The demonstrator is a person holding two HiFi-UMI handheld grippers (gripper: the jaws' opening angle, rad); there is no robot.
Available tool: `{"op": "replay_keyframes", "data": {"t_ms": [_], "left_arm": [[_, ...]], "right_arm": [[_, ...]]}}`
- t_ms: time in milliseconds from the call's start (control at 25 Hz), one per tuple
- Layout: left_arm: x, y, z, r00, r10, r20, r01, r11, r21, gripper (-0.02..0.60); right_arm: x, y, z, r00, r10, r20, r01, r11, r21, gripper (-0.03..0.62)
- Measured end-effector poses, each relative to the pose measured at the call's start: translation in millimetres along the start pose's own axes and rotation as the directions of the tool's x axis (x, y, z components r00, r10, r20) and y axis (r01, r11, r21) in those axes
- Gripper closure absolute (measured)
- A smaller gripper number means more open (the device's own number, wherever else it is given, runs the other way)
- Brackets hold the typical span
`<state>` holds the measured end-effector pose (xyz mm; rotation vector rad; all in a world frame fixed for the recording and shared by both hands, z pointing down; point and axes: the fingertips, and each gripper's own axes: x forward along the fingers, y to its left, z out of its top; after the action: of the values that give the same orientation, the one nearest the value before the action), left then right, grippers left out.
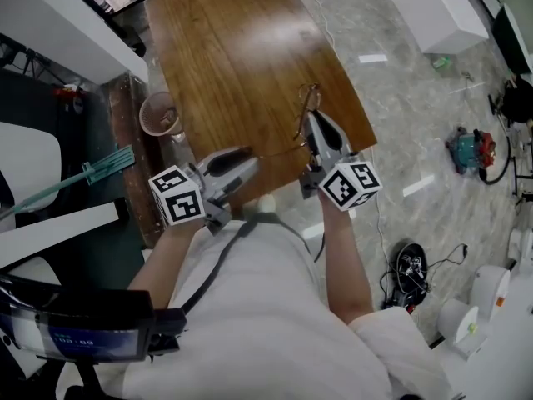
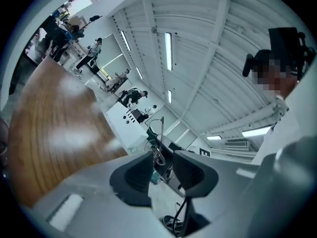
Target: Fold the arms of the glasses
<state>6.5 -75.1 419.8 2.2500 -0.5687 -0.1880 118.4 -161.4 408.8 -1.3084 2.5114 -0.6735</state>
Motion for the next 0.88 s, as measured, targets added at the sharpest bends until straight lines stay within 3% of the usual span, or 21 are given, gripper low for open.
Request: {"op": "replay_keyframes", "data": {"t_ms": [200,440,680,880], "left_arm": [[-7.0,-0.4,11.2,0.997,-0.020,0.073,0.027,0.995,-0.098,0.532],[-15.0,-2.2,21.7,0.994,-0.034,0.102,0.048,0.990,-0.135,0.541],[-11.5,-3.2,43.2,0.994,-0.048,0.100,0.059,0.992,-0.109,0.534],[-9.6,-2.7,53.1,0.994,-0.057,0.094,0.065,0.994,-0.092,0.525]], "right_arm": [[-1.4,0.2,-3.6,1.000,0.010,0.014,-0.011,0.999,0.047,0.562],[0.4,19.4,-12.6,0.993,0.103,-0.055,-0.104,0.994,-0.022,0.562],[10.0,56.9,-38.8,0.944,0.241,-0.224,-0.276,0.951,-0.141,0.562],[10.2,82.6,-57.1,0.899,0.326,-0.291,-0.375,0.918,-0.131,0.562]]}}
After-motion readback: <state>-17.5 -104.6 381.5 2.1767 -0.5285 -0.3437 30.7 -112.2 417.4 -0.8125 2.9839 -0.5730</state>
